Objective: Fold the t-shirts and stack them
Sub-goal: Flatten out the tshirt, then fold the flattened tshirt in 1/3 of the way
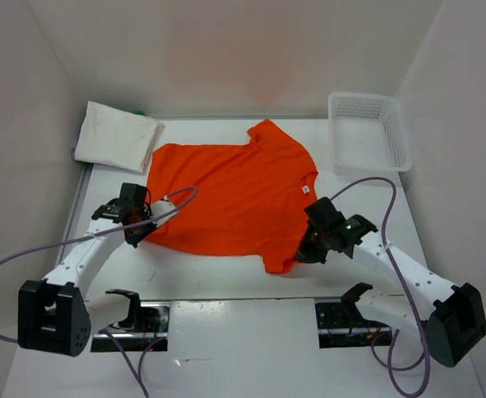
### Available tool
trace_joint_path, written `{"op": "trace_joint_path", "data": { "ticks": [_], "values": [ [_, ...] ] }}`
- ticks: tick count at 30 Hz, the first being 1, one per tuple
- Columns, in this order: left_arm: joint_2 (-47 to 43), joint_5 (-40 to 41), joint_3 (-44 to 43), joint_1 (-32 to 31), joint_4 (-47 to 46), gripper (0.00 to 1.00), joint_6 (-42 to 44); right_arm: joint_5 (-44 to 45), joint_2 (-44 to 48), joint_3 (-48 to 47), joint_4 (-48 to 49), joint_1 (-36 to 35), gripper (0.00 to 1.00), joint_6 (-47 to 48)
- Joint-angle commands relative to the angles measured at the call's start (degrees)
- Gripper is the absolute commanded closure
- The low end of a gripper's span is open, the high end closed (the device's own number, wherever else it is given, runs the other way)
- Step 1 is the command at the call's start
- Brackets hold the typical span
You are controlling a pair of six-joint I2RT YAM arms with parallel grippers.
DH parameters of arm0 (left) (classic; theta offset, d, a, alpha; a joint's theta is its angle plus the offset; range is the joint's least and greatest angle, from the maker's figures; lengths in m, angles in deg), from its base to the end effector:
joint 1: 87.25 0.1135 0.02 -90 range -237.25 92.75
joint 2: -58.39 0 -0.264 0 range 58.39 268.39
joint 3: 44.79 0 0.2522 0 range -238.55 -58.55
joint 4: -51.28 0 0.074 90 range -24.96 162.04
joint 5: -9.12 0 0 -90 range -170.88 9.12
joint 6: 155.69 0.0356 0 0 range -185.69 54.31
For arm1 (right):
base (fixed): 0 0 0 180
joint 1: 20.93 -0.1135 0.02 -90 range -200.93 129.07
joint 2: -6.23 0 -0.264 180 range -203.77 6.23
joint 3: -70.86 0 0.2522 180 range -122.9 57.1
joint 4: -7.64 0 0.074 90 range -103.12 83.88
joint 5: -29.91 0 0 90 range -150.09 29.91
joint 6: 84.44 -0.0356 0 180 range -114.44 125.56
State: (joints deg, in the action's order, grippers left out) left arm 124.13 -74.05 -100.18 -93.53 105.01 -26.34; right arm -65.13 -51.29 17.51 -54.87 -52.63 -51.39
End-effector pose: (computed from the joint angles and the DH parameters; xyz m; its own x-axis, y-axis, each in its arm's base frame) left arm 0.2066 -0.0185 0.2105 -0.6552 0.7055 -0.2702 0.6109 0.7052 0.3599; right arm 0.1456 0.0936 0.2173 -0.8896 0.4319 -0.1483 0.3533 0.8567 0.3758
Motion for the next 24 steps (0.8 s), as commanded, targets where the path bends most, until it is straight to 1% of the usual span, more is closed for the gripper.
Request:
{"op": "trace_joint_path", "data": {
  "ticks": [1,5,7,9,11,12,14,16,17,18,19,20,22,23,24],
  "values": [
    [-3.9,1.7,0.8,0.0,4.2,0.9,0.7,2.4,0.3,-0.4,-0.8,-4.9,1.0,-5.6],
    [-7.8,2.4,1.5,0.0,9.8,0.9,0.7,3.5,-0.8,-2.0,-4.8,-9.4,1.0,-8.4],
    [-10.3,3.9,2.1,-0.6,10.4,0.93,1.4,3.5,0.2,-2.5,-6.8,-10.7,1.0,-9.7],
    [-11.5,5.2,2.8,-0.6,10.4,0.93,2.3,3.5,1.9,-5.0,-10.2,-10.7,1.0,-10.2],
    [-11.0,4.3,2.8,-0.6,10.4,0.95,3.8,6.2,3.5,-7.2,-12.1,-10.7,1.0,-10.2],
    [-9.8,4.3,2.8,-0.6,10.4,0.95,3.8,7.1,3.5,-10.2,-13.6,-9.4,1.0,-9.2],
    [-8.1,4.3,1.2,-0.6,7.9,0.95,3.2,9.4,0.6,-13.6,-15.0,-3.4,1.0,-2.8],
    [-4.8,5.0,-1.5,-0.6,4.6,0.95,1.5,8.9,-2.1,-17.3,-13.1,2.1,1.0,3.2],
    [-1.7,5.0,-2.6,-0.6,3.4,0.95,1.0,7.8,-5.1,-18.1,-11.2,7.2,1.0,9.2],
    [0.2,5.6,-3.6,-0.6,2.4,0.93,0.0,6.5,-7.0,-19.5,-6.5,9.4,1.0,11.8],
    [2.4,5.6,-4.9,-0.6,0.4,0.93,-0.8,5.3,-9.0,-20.2,-4.1,11.2,1.0,14.0],
    [7.0,7.3,-7.8,-0.6,-0.3,0.93,-1.6,3.0,-13.7,-22.1,0.0,13.7,1.0,17.9],
    [11.5,8.4,-10.8,-0.6,-1.4,0.93,-4.2,2.0,-18.5,-24.6,3.0,14.6,1.0,21.0],
    [15.3,8.4,-13.7,0.1,-1.4,0.93,-4.9,2.0,-23.2,-28.0,3.9,14.6,1.0,23.3],
    [17.0,8.4,-15.0,0.8,-2.0,0.93,-5.4,2.7,-25.4,-29.6,5.1,15.2,1.0,24.4]
  ]
}}
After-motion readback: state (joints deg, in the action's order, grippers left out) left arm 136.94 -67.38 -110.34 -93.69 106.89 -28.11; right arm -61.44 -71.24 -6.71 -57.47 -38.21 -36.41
